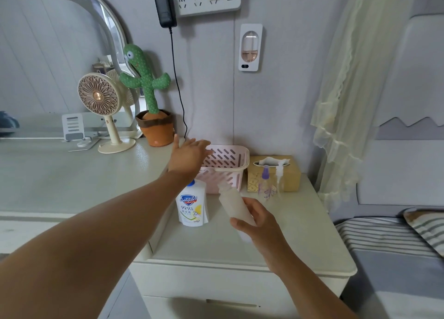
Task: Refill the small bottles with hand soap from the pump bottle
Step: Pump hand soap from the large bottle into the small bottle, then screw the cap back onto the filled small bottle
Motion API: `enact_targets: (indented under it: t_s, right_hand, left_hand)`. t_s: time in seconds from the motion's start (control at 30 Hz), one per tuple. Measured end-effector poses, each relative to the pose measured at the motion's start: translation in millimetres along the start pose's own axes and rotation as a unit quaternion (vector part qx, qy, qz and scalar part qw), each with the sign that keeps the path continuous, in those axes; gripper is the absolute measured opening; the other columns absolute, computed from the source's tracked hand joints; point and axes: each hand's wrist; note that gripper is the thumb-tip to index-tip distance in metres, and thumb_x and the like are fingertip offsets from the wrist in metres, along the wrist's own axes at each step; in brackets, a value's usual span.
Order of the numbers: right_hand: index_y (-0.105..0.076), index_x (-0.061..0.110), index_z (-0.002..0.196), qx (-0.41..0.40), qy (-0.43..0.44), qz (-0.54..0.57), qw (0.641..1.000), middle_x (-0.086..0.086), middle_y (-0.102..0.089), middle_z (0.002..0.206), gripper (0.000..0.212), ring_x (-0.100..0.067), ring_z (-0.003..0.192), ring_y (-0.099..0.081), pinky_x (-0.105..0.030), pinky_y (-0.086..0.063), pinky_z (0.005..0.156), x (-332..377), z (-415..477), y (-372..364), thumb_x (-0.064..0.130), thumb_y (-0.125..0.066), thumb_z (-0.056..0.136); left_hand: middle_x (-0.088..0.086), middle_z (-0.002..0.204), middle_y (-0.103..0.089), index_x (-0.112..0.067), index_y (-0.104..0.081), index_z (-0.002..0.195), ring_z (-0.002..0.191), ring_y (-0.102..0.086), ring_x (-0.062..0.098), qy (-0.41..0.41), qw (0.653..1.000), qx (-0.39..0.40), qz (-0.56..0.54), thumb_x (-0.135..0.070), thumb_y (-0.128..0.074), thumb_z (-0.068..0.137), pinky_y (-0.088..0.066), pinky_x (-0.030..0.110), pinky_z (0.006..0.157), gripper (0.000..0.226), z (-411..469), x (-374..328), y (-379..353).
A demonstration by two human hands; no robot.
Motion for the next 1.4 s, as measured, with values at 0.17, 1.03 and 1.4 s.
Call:
enact_targets:
  t_s: [0.17,1.03,1.4]
  right_hand:
    - [-0.052,0.039,0.113,-0.025,0.003,0.013,1.0,0.01,-0.061,0.11,0.046,-0.012,0.102,-0.059,-0.028,-0.054,0.08,-6,-1,3,0.023,-0.076,0.077]
    - [-0.042,0.026,0.131,-0.029,-0.033,-0.016,0.999,0.004,-0.057,0.122,0.07,-0.01,0.107,-0.057,-0.024,-0.051,0.083,-41,-5,21,0.007,-0.077,0.074]
    - [-0.061,0.014,0.116,-0.131,-0.027,-0.224,0.965,0.001,-0.063,0.111,0.037,-0.01,0.089,-0.059,-0.008,-0.041,0.068,-47,8,76,0.007,-0.066,0.08]
  left_hand:
    - [0.008,0.102,-0.068,-0.02,-0.058,0.125,0.09,-0.063,0.025,0.034,0.971,-0.051,-0.233,-0.036,-0.043,0.098,-0.049,0.034,0.081,0.035,-12,-16,16]
    - [-0.008,0.059,-0.049,-0.016,-0.053,0.066,0.053,-0.044,0.005,0.188,0.852,0.159,-0.461,-0.024,-0.084,0.066,-0.032,0.016,0.048,0.032,-104,-85,-6]
    - [0.0,0.088,-0.061,-0.009,-0.064,0.104,0.077,-0.055,0.013,0.204,0.884,0.109,-0.407,-0.025,-0.082,0.069,-0.041,0.022,0.07,0.043,-103,-90,-22]
Point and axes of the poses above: each hand's wrist, its own z-axis towards the middle knuckle, its own y-axis out of the back of the hand, x = y × z
